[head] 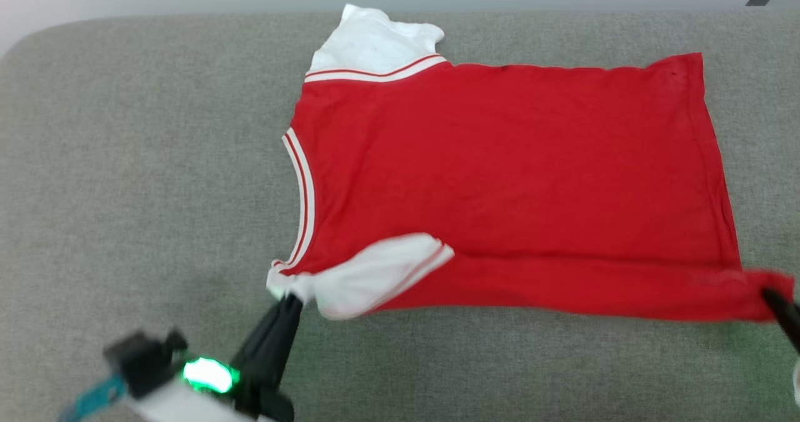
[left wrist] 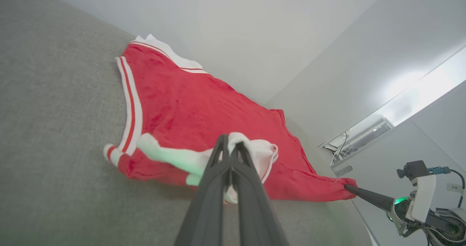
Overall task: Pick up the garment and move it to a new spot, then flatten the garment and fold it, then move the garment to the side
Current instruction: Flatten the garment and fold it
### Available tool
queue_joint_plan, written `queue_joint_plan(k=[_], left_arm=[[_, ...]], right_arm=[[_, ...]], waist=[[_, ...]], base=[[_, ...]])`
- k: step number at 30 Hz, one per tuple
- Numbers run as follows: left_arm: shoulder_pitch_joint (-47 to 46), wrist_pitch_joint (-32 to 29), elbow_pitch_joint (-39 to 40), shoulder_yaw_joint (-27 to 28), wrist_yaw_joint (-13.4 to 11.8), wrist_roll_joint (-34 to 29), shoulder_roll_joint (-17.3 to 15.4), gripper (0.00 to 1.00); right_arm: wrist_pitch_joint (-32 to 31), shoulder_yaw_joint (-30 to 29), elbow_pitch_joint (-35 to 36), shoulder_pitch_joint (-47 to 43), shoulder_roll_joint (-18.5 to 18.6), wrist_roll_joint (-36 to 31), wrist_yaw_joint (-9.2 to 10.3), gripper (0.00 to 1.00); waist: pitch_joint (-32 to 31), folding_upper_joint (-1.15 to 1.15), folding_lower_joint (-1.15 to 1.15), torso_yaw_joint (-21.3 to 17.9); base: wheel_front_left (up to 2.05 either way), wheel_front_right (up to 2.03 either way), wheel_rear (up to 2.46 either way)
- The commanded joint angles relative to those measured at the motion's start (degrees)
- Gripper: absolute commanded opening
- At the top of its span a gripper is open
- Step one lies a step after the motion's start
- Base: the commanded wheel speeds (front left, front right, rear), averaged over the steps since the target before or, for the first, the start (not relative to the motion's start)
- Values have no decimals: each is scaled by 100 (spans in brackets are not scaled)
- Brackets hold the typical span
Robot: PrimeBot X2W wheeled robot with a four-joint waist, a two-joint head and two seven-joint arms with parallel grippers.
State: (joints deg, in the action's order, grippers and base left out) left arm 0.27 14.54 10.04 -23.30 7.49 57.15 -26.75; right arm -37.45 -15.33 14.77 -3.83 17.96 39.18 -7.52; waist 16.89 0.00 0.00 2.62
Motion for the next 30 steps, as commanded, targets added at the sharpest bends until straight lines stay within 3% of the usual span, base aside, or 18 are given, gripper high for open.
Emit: queue_joint_plan(k=[1, 13, 22, 23, 26, 30], left_arm=[[-402, -67, -124, -108, -5, 43, -93, 0], [-2203, -147, -1270, -426, -5, 222, -178, 0], [-2555, 31, -2429, -257, -29, -119, 27, 0], [-2602, 41, -2561, -262, -65, -264, 52, 5], [-2639, 34, -2907, -280, -80, -471, 214, 0], [-2689, 46, -3289, -289, -72, -729, 292, 0]], right_arm=[[-13, 94, -132, 385, 65, -51, 6, 0], [221, 863, -1311, 2062, 402, -472, 6, 0], [812, 1313, -2120, 2562, 460, -312, 6, 0], [878, 1360, -2205, 2597, 470, -322, 6, 0], [1090, 1521, -2426, 2675, 517, -370, 6, 0], [1309, 1657, -2667, 2741, 546, -319, 6, 0]], waist=[[10, 0, 0, -32], [504, 0, 0, -216], [850, 0, 0, -240], [867, 0, 0, -230], [890, 0, 0, -199], [843, 0, 0, -175]], base=[[0, 0, 0], [0, 0, 0], [0, 0, 0], [0, 0, 0], [0, 0, 0], [0, 0, 0]])
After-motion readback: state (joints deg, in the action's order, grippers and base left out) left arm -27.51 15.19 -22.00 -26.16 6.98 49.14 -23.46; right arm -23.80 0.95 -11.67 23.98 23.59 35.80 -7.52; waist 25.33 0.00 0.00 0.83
